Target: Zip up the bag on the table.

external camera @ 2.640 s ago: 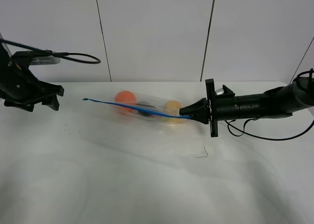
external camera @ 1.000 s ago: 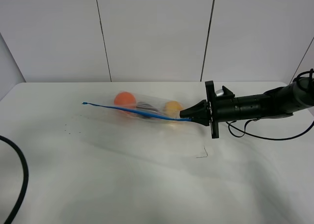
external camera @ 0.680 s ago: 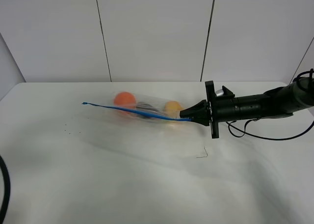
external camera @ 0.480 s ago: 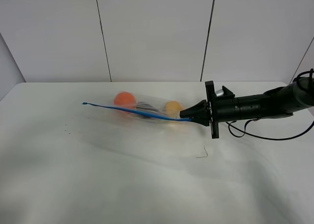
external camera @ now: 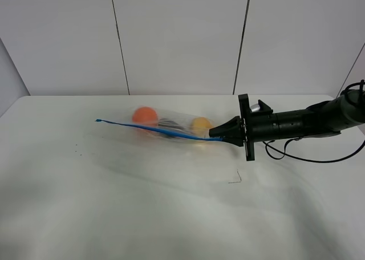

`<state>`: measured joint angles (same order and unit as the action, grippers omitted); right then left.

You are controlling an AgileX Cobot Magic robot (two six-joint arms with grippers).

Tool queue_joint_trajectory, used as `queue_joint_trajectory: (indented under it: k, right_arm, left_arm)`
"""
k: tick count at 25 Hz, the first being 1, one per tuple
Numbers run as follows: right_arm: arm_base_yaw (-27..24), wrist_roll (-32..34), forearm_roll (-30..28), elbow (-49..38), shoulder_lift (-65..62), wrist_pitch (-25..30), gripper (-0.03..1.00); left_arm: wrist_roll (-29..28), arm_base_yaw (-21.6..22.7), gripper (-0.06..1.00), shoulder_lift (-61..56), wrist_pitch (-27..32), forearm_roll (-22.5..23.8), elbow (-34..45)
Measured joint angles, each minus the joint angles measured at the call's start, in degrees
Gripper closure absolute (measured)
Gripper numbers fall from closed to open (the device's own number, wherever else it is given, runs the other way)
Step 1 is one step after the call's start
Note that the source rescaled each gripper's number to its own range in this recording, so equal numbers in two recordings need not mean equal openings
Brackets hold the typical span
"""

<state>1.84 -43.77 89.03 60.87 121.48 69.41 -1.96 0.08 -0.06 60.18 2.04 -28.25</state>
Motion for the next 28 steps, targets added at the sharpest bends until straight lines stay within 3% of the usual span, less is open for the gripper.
queue_joint_trajectory:
  k: [5,7,9,11,13,16,19,28]
  right_arm:
    - [0.0,0.0,-0.2,0.0,0.0,0.0,0.97]
    - [0.0,0.0,-0.6,0.0,0.0,-0.1,0.91]
    - [0.0,0.0,-1.6,0.0,0.0,-0.2,0.73]
    - [0.0,0.9,-2.8,0.0,0.0,-0.2,0.39]
    - [0.0,1.9,-4.6,0.0,0.0,-0.2,0.13]
    - [-0.4,4.4,-10.0,2.1,0.0,-0.2,0.0]
    - [-0.9,10.5,-20.9,8.5,-0.3,-0.2,-0.03]
    - [1.3,38.7,-74.7,33.2,-5.3,-0.3,-0.03]
  left_arm:
    - [0.0,0.0,0.02,0.0,0.0,0.0,0.0]
    - [0.0,0.0,0.02,0.0,0.0,0.0,0.0]
    - [0.0,0.0,0.02,0.0,0.0,0.0,0.0]
    - [0.0,0.0,0.02,0.0,0.0,0.0,0.0]
    - [0.0,0.0,0.02,0.0,0.0,0.0,0.0]
    - [0.0,0.0,0.02,0.0,0.0,0.0,0.0]
    - [0.0,0.0,0.02,0.0,0.0,0.0,0.0]
    - [0.0,0.0,0.02,0.0,0.0,0.0,0.0]
